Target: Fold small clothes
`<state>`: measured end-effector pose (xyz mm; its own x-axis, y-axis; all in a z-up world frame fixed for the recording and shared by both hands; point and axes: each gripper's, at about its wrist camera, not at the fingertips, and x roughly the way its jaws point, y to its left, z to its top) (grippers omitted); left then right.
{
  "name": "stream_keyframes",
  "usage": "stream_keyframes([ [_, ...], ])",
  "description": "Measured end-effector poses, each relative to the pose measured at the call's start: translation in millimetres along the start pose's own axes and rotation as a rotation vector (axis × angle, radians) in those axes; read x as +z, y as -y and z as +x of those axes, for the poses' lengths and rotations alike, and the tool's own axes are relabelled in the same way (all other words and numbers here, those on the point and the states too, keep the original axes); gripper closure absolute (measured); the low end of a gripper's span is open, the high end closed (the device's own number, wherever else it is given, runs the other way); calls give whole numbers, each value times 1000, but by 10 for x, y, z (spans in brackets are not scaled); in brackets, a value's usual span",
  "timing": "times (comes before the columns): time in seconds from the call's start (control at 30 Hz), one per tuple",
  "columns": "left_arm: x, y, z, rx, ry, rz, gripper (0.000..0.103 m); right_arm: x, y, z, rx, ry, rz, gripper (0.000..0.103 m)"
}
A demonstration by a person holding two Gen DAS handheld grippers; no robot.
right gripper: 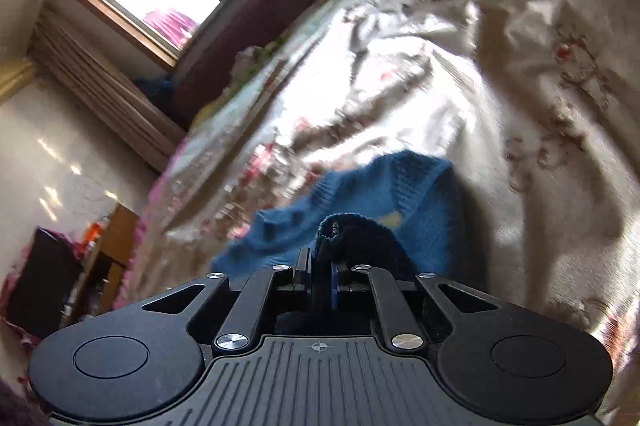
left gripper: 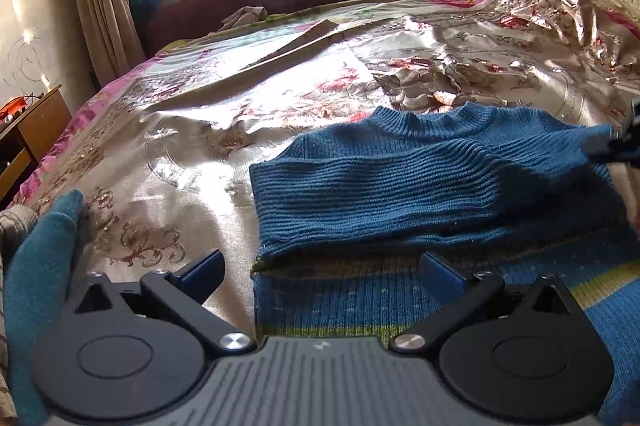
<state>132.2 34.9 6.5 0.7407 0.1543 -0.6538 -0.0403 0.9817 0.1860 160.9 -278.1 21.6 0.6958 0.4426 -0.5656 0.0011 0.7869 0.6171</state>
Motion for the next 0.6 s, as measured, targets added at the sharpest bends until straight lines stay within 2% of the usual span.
stream_keyframes([
  [0.07, -40, 12, 13, 1, -11, 13, 0, -96, 157, 97, -57, -52, 24, 93],
  [0.17, -73, 18, 26, 7, -21, 30, 0, -125, 197, 77, -34, -44, 52, 93],
  [0.27, -37, 5, 33, 4, -23, 23, 0, 15, 77, 89, -13, -27, 38, 94],
  [0.4, 36, -19, -42, 0, 13, 3, 0, 221, -205, 9, 73, 28, 3, 94],
  [0.5, 49, -40, -62, -5, 26, -5, 0, 225, -375, -151, 128, 99, -73, 94],
  [0.6, 6, -53, -19, -7, 10, -9, 0, 96, -301, -178, 88, 129, -151, 94],
])
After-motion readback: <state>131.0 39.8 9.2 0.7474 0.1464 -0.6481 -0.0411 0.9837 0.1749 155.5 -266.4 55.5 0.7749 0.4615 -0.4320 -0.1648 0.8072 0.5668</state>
